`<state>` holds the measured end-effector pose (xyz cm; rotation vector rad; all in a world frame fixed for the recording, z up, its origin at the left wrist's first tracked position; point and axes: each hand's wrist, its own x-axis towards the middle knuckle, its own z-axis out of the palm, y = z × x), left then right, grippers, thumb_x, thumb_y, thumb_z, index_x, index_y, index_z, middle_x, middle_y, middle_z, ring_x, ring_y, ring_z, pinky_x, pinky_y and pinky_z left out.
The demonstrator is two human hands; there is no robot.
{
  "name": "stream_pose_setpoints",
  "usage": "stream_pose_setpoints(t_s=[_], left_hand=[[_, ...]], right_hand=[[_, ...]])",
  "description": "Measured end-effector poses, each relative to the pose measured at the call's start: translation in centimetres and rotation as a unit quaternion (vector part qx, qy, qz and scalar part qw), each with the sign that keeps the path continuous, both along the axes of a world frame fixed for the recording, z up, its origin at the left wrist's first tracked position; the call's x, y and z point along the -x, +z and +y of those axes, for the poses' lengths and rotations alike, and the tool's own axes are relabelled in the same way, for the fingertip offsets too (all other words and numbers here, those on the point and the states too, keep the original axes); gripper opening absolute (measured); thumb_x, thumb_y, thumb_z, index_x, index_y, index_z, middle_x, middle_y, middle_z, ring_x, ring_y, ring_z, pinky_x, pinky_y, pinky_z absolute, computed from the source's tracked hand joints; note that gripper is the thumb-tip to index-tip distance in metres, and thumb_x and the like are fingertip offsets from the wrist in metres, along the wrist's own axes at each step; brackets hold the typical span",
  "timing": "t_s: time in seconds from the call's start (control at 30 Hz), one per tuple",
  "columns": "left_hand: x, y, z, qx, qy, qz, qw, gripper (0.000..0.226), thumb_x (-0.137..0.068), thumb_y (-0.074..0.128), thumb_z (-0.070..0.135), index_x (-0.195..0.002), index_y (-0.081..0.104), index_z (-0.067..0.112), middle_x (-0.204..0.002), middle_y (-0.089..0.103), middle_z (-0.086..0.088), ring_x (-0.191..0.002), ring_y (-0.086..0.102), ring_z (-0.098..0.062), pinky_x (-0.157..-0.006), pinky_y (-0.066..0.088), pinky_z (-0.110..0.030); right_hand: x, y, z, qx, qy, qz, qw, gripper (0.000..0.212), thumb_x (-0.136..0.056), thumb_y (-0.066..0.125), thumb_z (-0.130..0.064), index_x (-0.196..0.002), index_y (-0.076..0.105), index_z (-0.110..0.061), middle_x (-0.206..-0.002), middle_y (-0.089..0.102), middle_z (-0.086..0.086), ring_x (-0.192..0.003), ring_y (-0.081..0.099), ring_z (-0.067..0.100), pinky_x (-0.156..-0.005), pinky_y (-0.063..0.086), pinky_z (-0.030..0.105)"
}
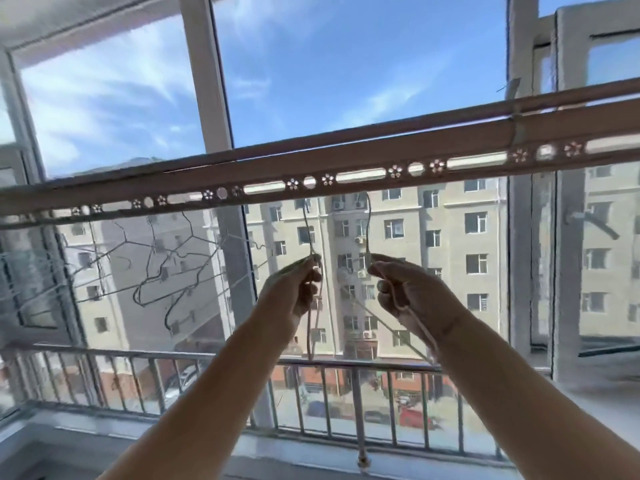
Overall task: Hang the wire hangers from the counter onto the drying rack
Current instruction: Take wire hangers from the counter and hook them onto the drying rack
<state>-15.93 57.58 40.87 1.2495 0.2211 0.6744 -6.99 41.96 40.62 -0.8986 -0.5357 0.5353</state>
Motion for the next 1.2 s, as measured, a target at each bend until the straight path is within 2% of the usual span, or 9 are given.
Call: stream_pose_setpoints(t_s=[0.2,0.33,0.43,0.6,0.73,0.8,0.93,1.07,1.2], left_hand=[[-1.3,3.1,6.6,0.015,0.027,-0.012,0.999,0.011,-0.088,0.061,0.015,-0.092,0.069,0.010,-0.057,0.059,0.003,-0.042,0.046,-0.005,-0.039,0.038,-0.016],[-2.8,3.8,10.1,0.016,0.015,-0.007,1.000,0.012,-0.089,0.060,0.018,-0.091,0.070,0.013,-0.062,0.060,0.003,-0.051,0.046,-0.006,-0.043,0.039,-0.018],[-3.8,3.8,12.5,0.012,-0.007,-0.012,1.000,0.014,-0.091,0.056,0.019,-0.091,0.070,0.016,-0.059,0.060,0.005,-0.049,0.046,-0.006,-0.040,0.038,-0.017],[-4.7,3.3,14.5,-0.002,-0.025,-0.028,0.999,0.017,-0.091,0.056,0.017,-0.102,0.068,0.010,-0.064,0.060,0.002,-0.052,0.046,-0.007,-0.048,0.037,-0.021],[-5.6,2.9,15.8,-0.009,-0.035,-0.029,0.999,0.020,-0.092,0.055,0.018,-0.106,0.067,0.011,-0.058,0.062,0.005,-0.055,0.046,-0.009,-0.050,0.038,-0.022],[-6.0,2.8,16.3,-0.010,-0.037,-0.031,0.999,0.019,-0.092,0.055,0.018,-0.105,0.068,0.012,-0.059,0.063,0.005,-0.056,0.047,-0.010,-0.052,0.038,-0.023],[-6.6,2.2,17.1,-0.004,-0.037,-0.013,0.999,0.019,-0.091,0.056,0.018,-0.104,0.068,0.011,-0.064,0.062,0.003,-0.053,0.048,-0.008,-0.048,0.039,-0.019],[-7.2,1.0,17.9,0.001,-0.058,-0.014,0.998,0.019,-0.091,0.057,0.020,-0.102,0.069,0.010,-0.064,0.062,0.002,-0.060,0.047,-0.010,-0.056,0.037,-0.022],[-7.0,-0.3,18.6,0.007,-0.067,-0.025,0.997,0.016,-0.089,0.059,0.022,-0.095,0.068,0.011,-0.073,0.062,-0.002,-0.063,0.054,-0.009,-0.051,0.047,-0.018]], right_hand=[[0.0,4.0,7.6,0.034,-0.053,-0.085,0.994,0.024,-0.084,0.057,0.004,-0.107,0.064,0.001,-0.073,0.061,0.007,-0.042,0.047,0.003,-0.040,0.039,0.014],[-1.0,5.1,11.2,0.037,-0.083,-0.090,0.992,0.028,-0.084,0.056,0.004,-0.112,0.061,0.005,-0.075,0.059,0.008,-0.051,0.045,0.008,-0.041,0.037,0.014],[-2.2,5.0,13.0,0.039,-0.106,-0.083,0.990,0.029,-0.085,0.055,0.004,-0.113,0.061,0.004,-0.075,0.060,0.007,-0.053,0.044,0.010,-0.041,0.036,0.015],[-4.0,4.5,14.8,0.044,-0.148,-0.080,0.985,0.025,-0.087,0.053,0.002,-0.111,0.062,0.001,-0.077,0.061,0.005,-0.055,0.047,0.009,-0.040,0.038,0.012],[-4.9,3.9,15.9,0.051,-0.161,-0.069,0.983,0.023,-0.086,0.053,0.002,-0.107,0.063,0.000,-0.076,0.061,0.005,-0.051,0.047,0.007,-0.039,0.039,0.012],[-5.3,3.4,16.3,0.058,-0.163,-0.060,0.983,0.021,-0.086,0.053,0.002,-0.105,0.063,-0.002,-0.075,0.060,0.005,-0.050,0.047,0.007,-0.040,0.039,0.012],[-5.9,2.3,16.6,0.067,-0.165,-0.066,0.982,0.017,-0.086,0.054,-0.001,-0.100,0.063,-0.005,-0.072,0.062,0.003,-0.050,0.049,0.005,-0.044,0.039,0.014],[-6.1,1.9,16.6,0.071,-0.152,-0.074,0.983,0.010,-0.087,0.056,-0.006,-0.088,0.065,-0.010,-0.074,0.064,0.003,-0.057,0.052,0.009,-0.049,0.044,0.017],[-6.4,1.2,16.3,0.068,-0.140,-0.075,0.985,0.009,-0.089,0.054,-0.009,-0.090,0.063,-0.007,-0.077,0.064,0.007,-0.065,0.055,0.014,-0.051,0.044,0.020]])
